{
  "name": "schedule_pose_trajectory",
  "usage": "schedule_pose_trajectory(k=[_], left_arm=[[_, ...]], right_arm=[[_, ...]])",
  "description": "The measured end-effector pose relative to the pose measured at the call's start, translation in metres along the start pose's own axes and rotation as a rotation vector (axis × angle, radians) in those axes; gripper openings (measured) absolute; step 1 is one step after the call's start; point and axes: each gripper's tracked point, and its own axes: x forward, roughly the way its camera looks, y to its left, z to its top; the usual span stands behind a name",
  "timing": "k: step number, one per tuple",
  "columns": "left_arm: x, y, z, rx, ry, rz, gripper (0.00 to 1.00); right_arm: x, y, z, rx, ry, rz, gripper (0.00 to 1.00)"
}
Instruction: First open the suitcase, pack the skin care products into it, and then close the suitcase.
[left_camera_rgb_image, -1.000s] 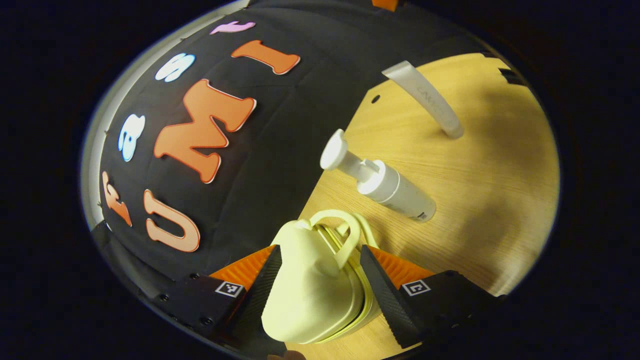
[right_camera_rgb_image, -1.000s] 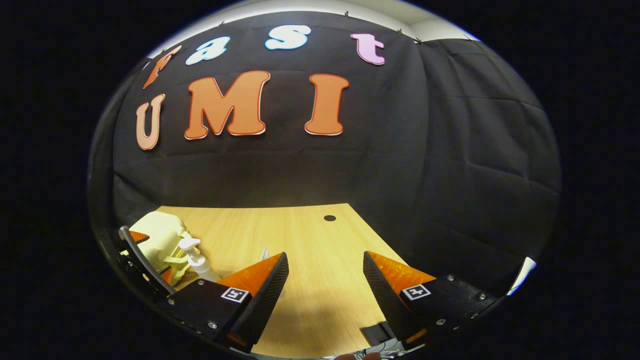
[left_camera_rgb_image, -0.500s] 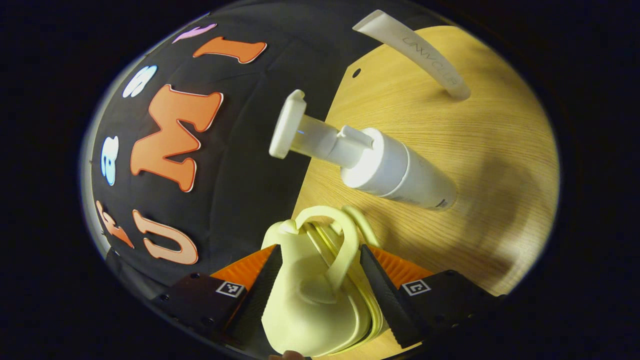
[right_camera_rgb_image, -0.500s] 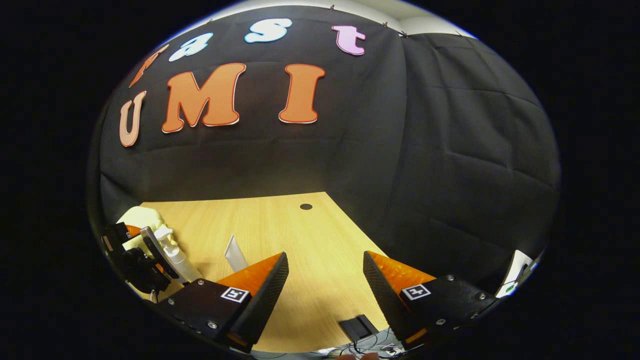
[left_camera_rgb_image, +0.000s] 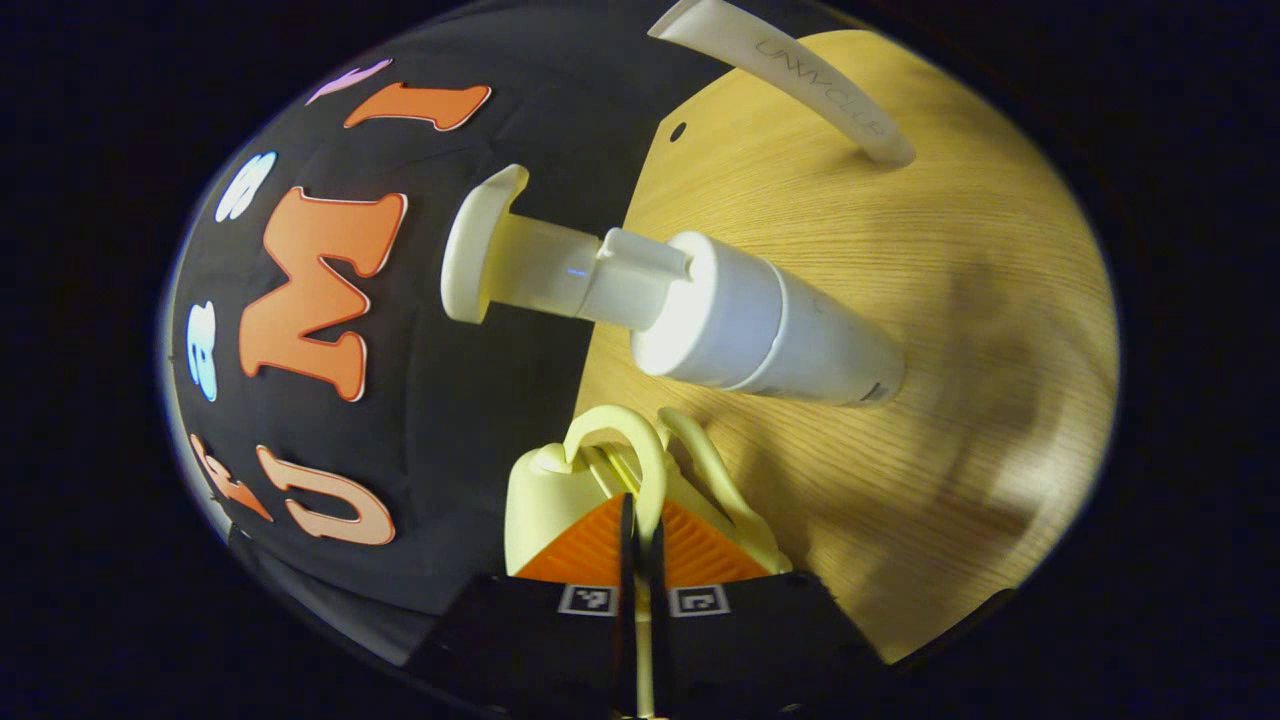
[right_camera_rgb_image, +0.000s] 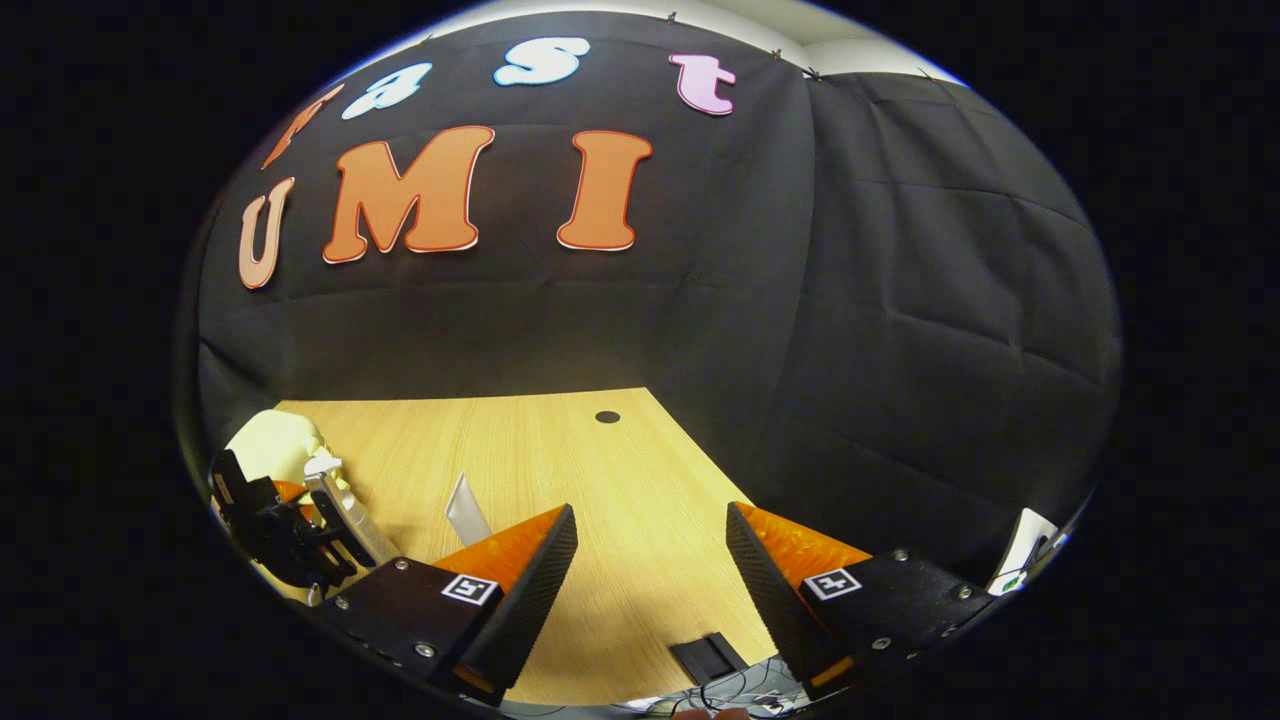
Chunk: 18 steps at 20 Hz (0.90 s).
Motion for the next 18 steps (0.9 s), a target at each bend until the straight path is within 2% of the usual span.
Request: schedule_pose_trajectory(k=[1, 7, 11, 12, 18], left_arm=[[-0.003, 0.005, -0.001, -0.022, 0.002, -0.014, 0.03], [-0.008, 0.076, -0.004, -0.314, -0.004, -0.092, 0.02], [-0.018, 0.119, -0.008, -0.471, -0.037, -0.096, 0.05], [-0.022, 0.126, -0.010, -0.499, -0.046, -0.101, 0.02], [-0.029, 0.168, -0.046, -0.691, -0.100, -0.168, 0.02]], right_arm=[[0.001, 0.004, 0.002, -0.001, -0.002, 0.007, 0.95], [0.012, 0.036, 0.037, -0.020, -0.059, 0.082, 0.95], [0.018, 0.073, 0.070, -0.040, -0.097, 0.125, 0.95], [0.016, 0.083, 0.077, -0.036, -0.104, 0.135, 0.95], [-0.003, 0.139, 0.110, -0.022, -0.155, 0.134, 0.95]])
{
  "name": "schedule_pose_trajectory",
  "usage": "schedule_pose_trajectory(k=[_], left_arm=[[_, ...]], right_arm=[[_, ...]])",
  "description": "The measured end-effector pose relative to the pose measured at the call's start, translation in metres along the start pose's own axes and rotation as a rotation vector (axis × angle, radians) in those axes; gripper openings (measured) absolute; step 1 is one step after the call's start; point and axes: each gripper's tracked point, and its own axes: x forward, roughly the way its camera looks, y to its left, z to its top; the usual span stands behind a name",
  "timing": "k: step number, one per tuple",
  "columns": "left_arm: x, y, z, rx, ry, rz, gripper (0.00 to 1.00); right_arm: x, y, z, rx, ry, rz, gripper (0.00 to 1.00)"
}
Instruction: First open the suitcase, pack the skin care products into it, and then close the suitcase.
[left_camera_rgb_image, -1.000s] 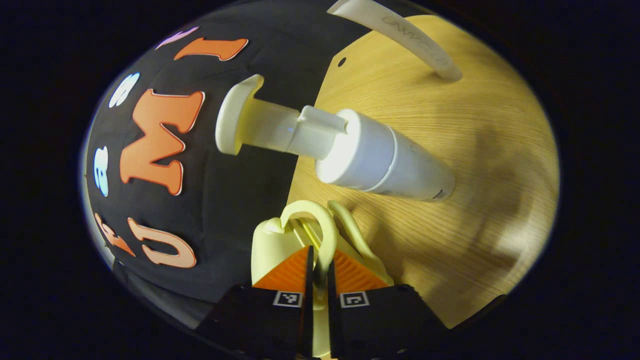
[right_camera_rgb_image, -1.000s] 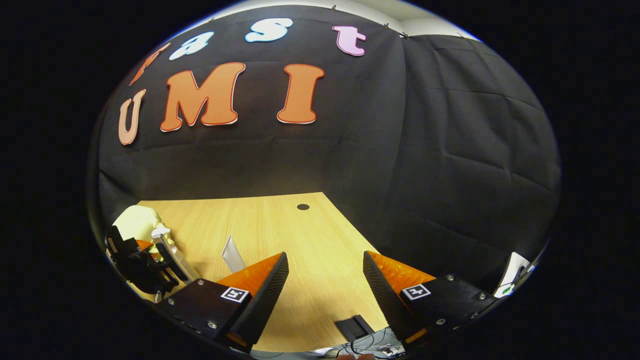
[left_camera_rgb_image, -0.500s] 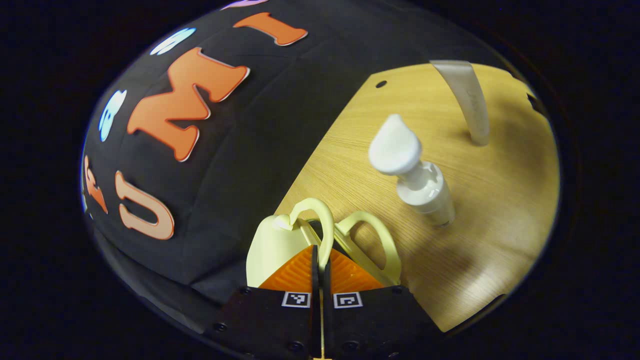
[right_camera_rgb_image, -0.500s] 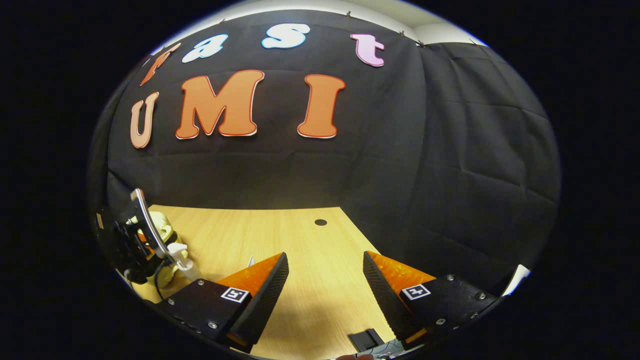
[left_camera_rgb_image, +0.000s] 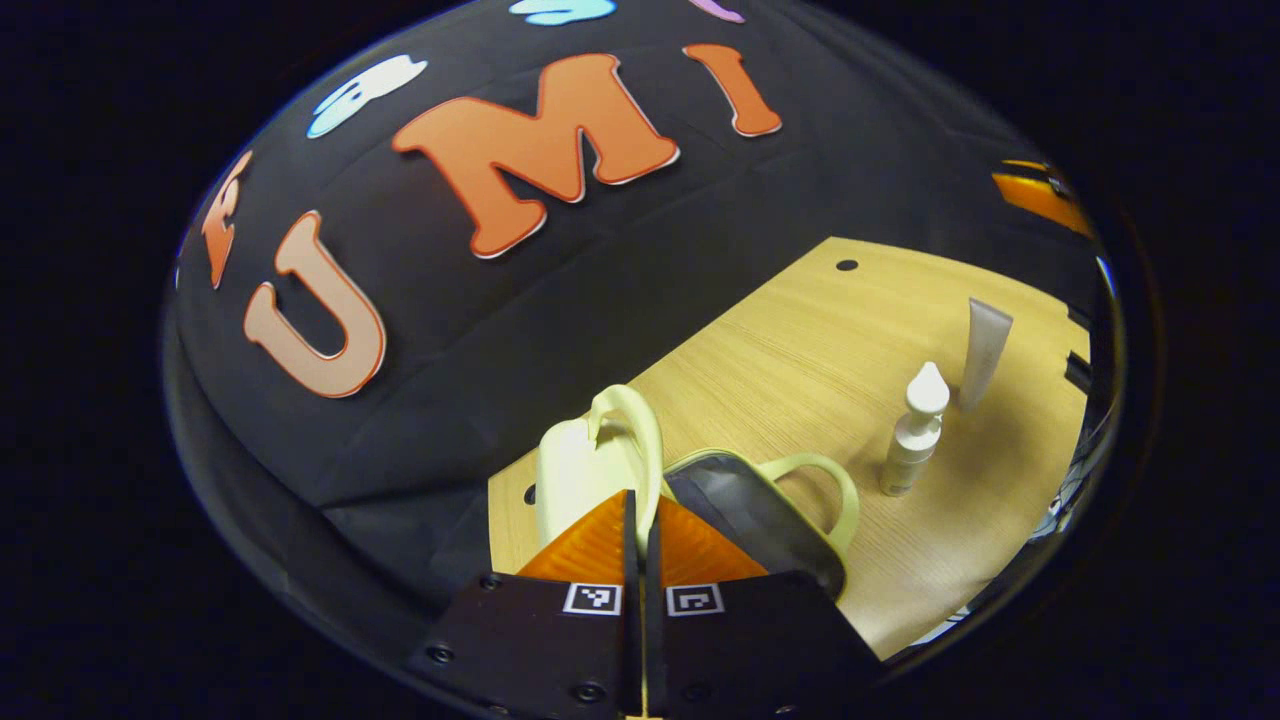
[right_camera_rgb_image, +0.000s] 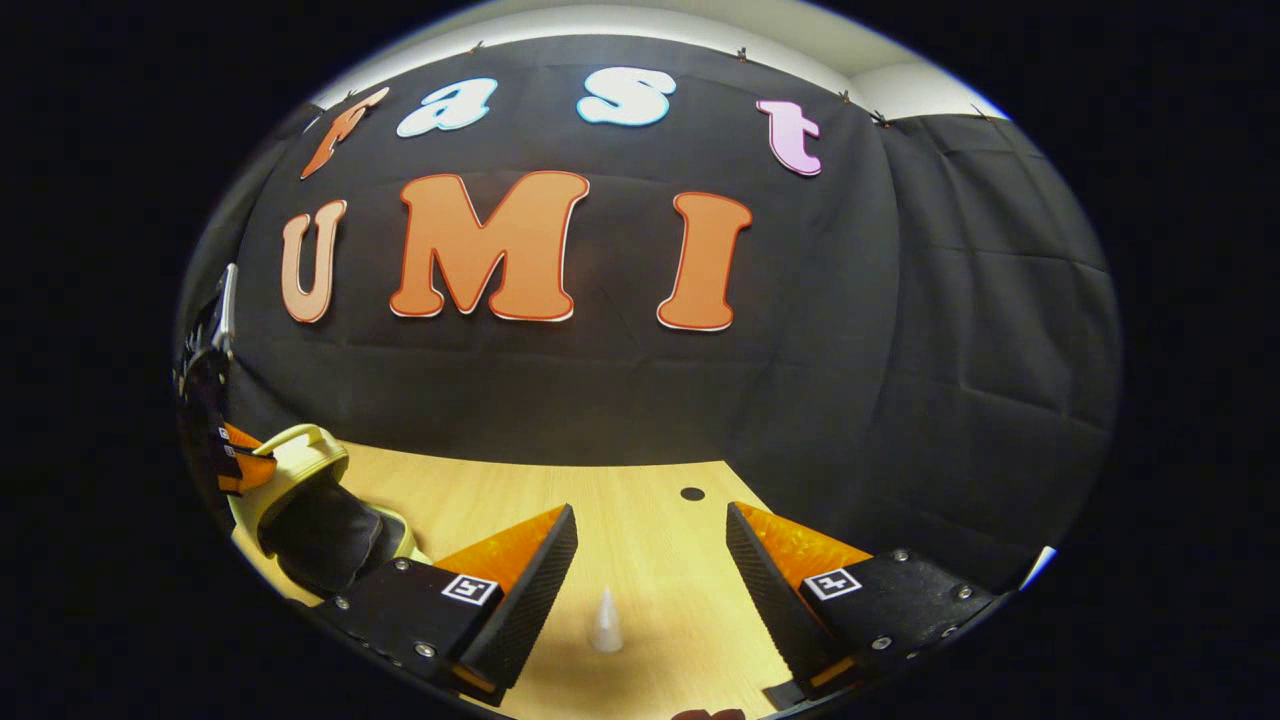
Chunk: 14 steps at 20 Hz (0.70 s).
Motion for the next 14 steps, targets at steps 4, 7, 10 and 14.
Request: schedule_pose_trajectory(k=[4, 7, 10, 14], left_arm=[[-0.013, 0.040, -0.009, -0.131, -0.044, -0.078, 0.05], [-0.002, 0.070, -0.030, -0.222, -0.067, -0.115, 0.02], [0.009, 0.097, -0.077, -0.330, -0.061, -0.131, 0.02], [0.034, 0.145, -0.159, -0.490, -0.010, -0.117, 0.02]], right_arm=[[-0.021, 0.041, 0.014, 0.037, -0.007, -0.025, 0.95], [-0.044, 0.076, 0.028, 0.040, -0.031, -0.048, 0.95], [-0.059, 0.106, 0.036, 0.066, -0.036, -0.053, 0.95], [-0.065, 0.133, 0.041, 0.095, -0.021, -0.052, 0.95]])
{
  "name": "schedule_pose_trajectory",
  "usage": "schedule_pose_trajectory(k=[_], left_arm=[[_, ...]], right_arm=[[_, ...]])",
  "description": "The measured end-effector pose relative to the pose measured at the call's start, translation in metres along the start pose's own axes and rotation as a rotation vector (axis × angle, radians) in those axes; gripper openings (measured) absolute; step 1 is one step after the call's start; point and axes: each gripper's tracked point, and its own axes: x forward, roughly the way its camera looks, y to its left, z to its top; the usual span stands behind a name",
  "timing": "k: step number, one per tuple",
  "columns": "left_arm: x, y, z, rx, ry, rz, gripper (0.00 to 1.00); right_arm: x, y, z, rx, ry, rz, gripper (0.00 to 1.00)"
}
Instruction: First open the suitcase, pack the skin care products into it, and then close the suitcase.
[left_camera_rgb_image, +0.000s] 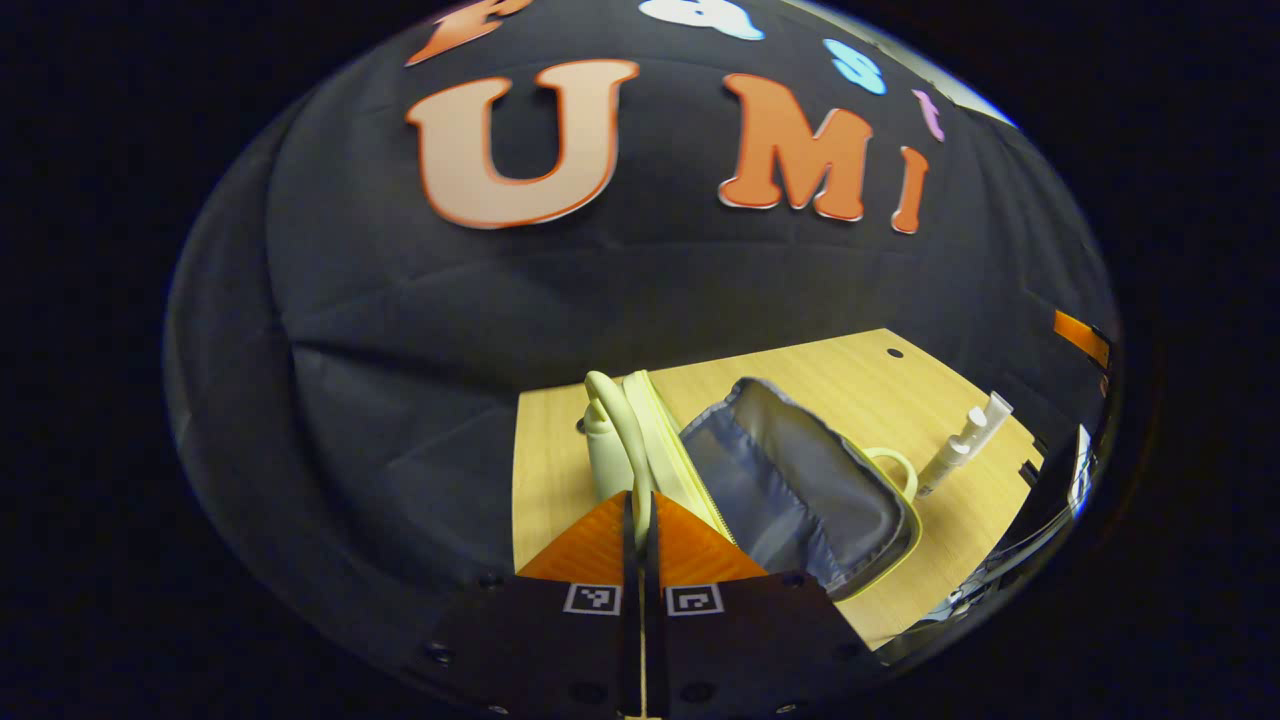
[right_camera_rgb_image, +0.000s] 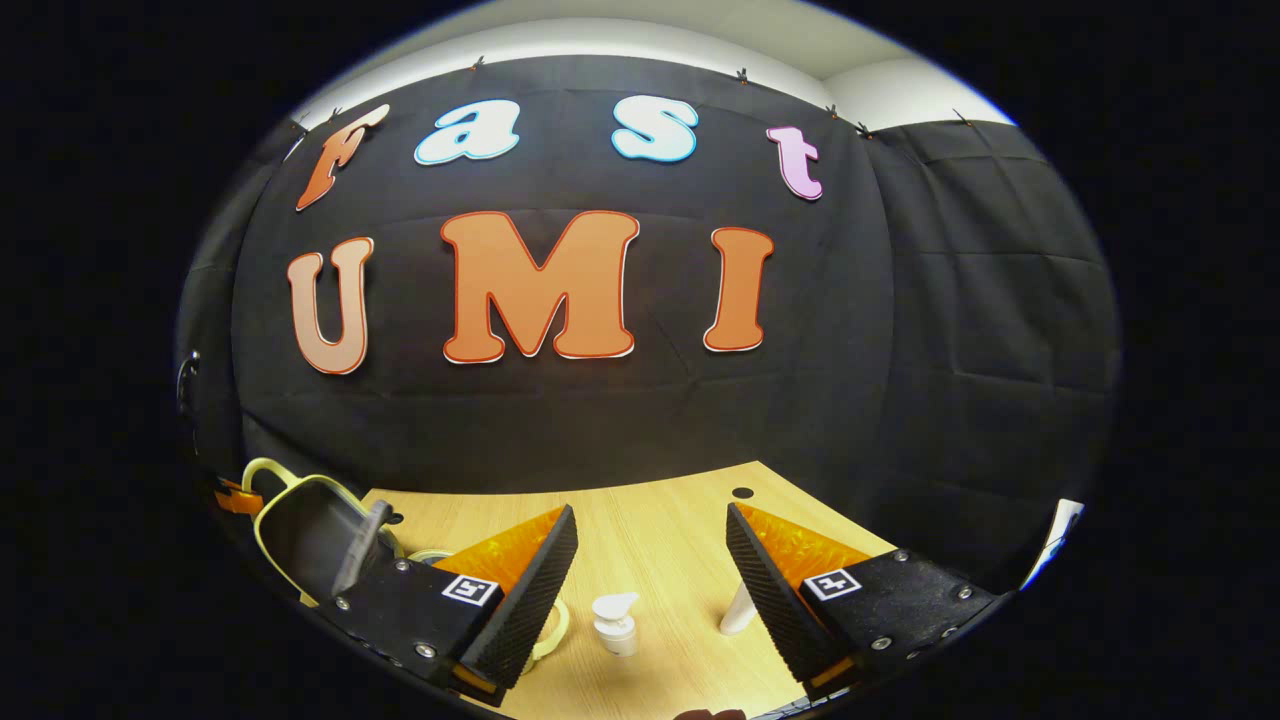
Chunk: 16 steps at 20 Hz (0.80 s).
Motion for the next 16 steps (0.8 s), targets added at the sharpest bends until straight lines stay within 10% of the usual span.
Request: schedule_pose_trajectory(k=[10, 16], left_arm=[[0.057, 0.094, -0.133, -0.426, 0.036, -0.156, 0.02], [0.085, 0.098, -0.201, -0.494, 0.160, -0.127, 0.12]], right_arm=[[0.016, 0.022, -0.021, -0.034, 0.080, -0.002, 0.95], [0.016, 0.028, -0.028, -0.054, 0.099, 0.011, 0.95]])
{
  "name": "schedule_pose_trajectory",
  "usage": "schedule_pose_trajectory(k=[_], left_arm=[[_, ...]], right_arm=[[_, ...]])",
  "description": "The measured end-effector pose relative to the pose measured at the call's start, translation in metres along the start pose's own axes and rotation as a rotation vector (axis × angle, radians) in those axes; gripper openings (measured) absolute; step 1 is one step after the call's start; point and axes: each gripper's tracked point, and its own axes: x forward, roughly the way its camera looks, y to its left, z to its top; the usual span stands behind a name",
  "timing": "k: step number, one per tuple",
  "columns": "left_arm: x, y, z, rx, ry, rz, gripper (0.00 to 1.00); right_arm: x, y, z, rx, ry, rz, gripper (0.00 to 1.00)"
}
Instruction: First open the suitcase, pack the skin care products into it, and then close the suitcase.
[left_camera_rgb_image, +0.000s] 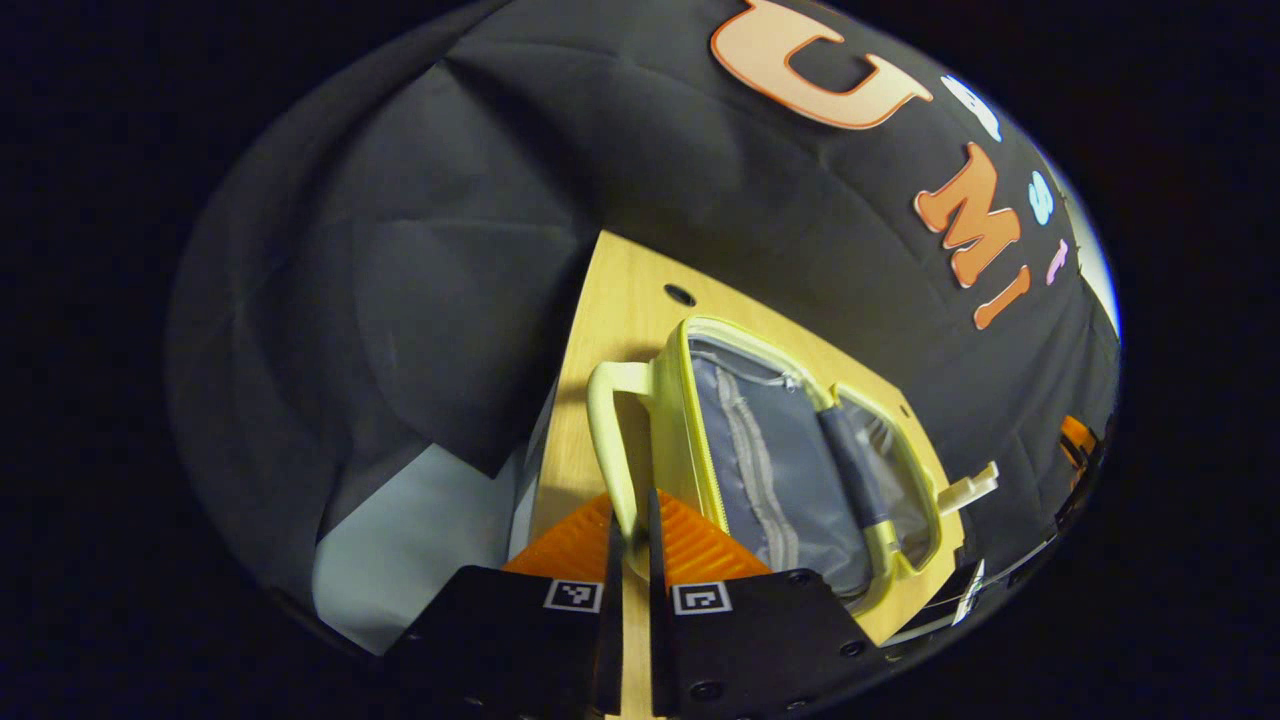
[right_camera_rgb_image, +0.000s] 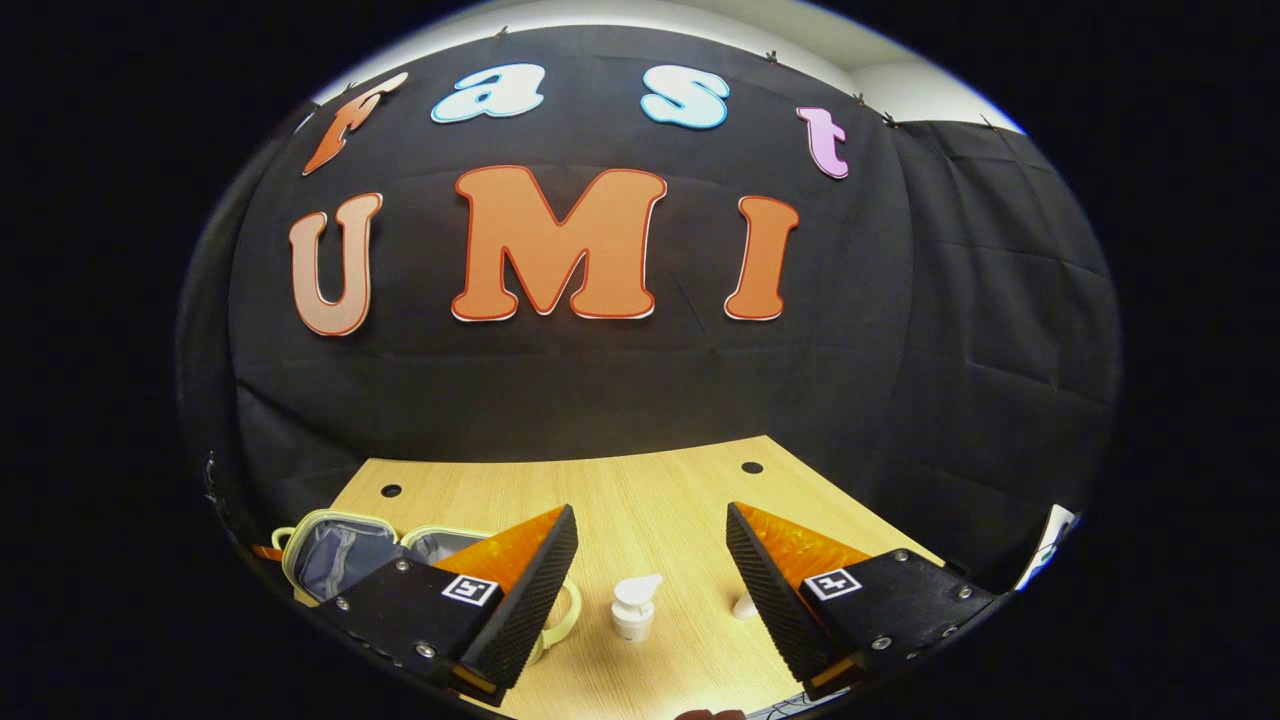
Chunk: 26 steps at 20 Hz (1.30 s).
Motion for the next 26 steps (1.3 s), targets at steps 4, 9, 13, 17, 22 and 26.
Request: schedule_pose_trajectory(k=[4, 9, 13, 17, 22, 26], left_arm=[[-0.006, 0.017, 0.005, 0.035, -0.019, 0.081, 0.24], [-0.043, 0.024, 0.038, 0.136, -0.125, 0.277, 0.93], [-0.105, -0.041, 0.101, 0.309, -0.360, 0.404, 0.97], [-0.151, -0.163, 0.144, 0.432, -0.546, 0.424, 0.96], [-0.168, -0.311, 0.143, 0.372, -0.704, 0.369, 0.96], [-0.138, -0.411, 0.105, 0.366, -0.737, 0.337, 0.95]], right_arm=[[-0.002, -0.010, -0.010, -0.023, 0.007, -0.011, 0.95], [0.002, -0.029, -0.017, -0.016, 0.010, -0.009, 0.95], [0.010, -0.047, -0.016, -0.015, 0.000, 0.010, 0.95], [0.025, -0.064, -0.016, -0.022, -0.015, 0.042, 0.95], [0.046, -0.093, -0.022, -0.023, -0.017, 0.104, 0.95], [0.065, -0.122, -0.032, -0.010, -0.016, 0.149, 0.95]])
